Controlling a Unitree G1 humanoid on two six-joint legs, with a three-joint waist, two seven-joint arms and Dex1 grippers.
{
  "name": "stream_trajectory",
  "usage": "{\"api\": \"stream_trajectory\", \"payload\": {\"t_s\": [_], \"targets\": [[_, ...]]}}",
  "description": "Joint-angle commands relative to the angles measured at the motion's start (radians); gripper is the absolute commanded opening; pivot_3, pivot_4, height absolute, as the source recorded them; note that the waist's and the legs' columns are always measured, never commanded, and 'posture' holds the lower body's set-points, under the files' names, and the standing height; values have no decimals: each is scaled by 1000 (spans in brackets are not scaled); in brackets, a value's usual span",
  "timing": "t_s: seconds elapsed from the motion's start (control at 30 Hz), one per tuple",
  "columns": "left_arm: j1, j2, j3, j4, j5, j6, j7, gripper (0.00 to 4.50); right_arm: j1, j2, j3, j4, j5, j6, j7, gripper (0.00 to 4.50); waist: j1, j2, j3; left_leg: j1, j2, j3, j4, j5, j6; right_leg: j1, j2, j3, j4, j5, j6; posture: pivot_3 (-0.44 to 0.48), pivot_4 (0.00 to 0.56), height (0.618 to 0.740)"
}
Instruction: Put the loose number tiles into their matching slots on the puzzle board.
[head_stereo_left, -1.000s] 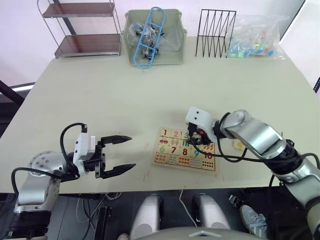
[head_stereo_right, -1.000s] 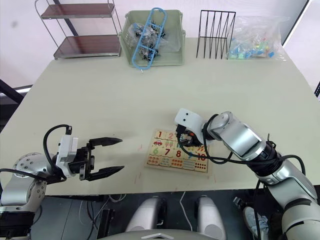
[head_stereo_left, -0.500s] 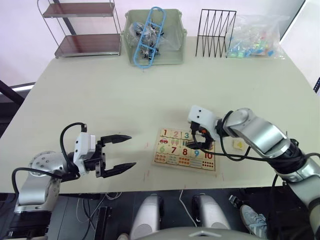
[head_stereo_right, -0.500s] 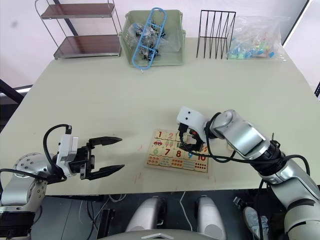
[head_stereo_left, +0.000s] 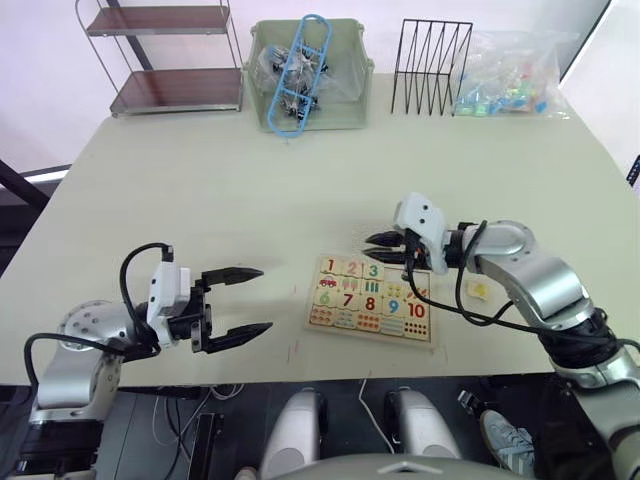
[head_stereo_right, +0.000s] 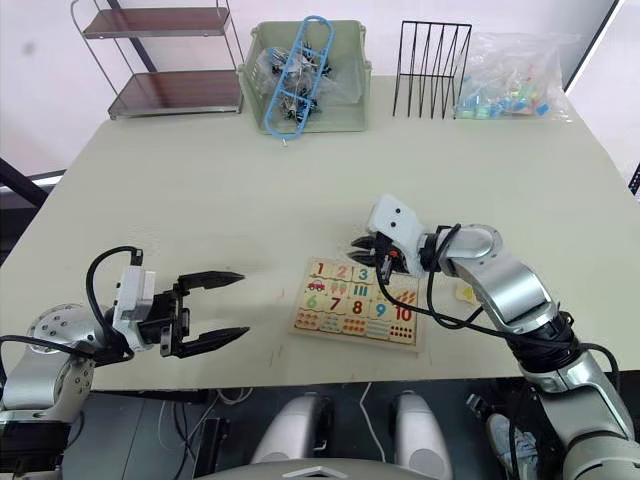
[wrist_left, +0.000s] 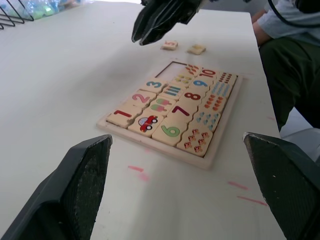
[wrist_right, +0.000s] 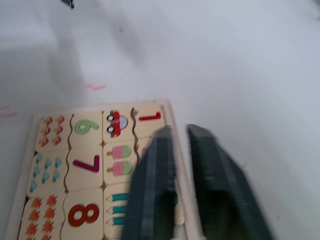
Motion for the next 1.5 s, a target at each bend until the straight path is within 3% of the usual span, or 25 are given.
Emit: {"api": "stream_trajectory", "payload": {"t_s": [0.03,0.37,0.93,1.23,1.5], "targets": [[-7,0,14,-30,-27,7,13,4500,38,26,-32,5,0,-79,-12,25,0,0,0,0,0,0,0,0,0,0,0,0,0,0,0,0,150,740],[-24,27,16,-22,-24,18,-6,4500,123,91,-34,131,-43,-277,-22,25,0,0,0,0,-1,0,0,0,0,0,0,0,1,0,0,0,150,740],[5,30,26,-49,-54,43,-20,4500,191,96,6,236,-124,-336,0,25,0,0,0,1,-1,0,0,1,-1,1,1,1,2,0,0,0,150,740],[1,27,23,-33,-43,40,-7,4500,193,114,-46,186,-71,-365,6,25,0,0,0,5,-1,0,0,1,-1,5,1,1,2,0,0,0,150,740],[5,12,34,-40,-21,53,97,4500,219,119,-117,73,10,-287,-20,25,1,0,0,5,-1,0,0,1,-1,5,0,1,2,0,0,0,150,740]]}}
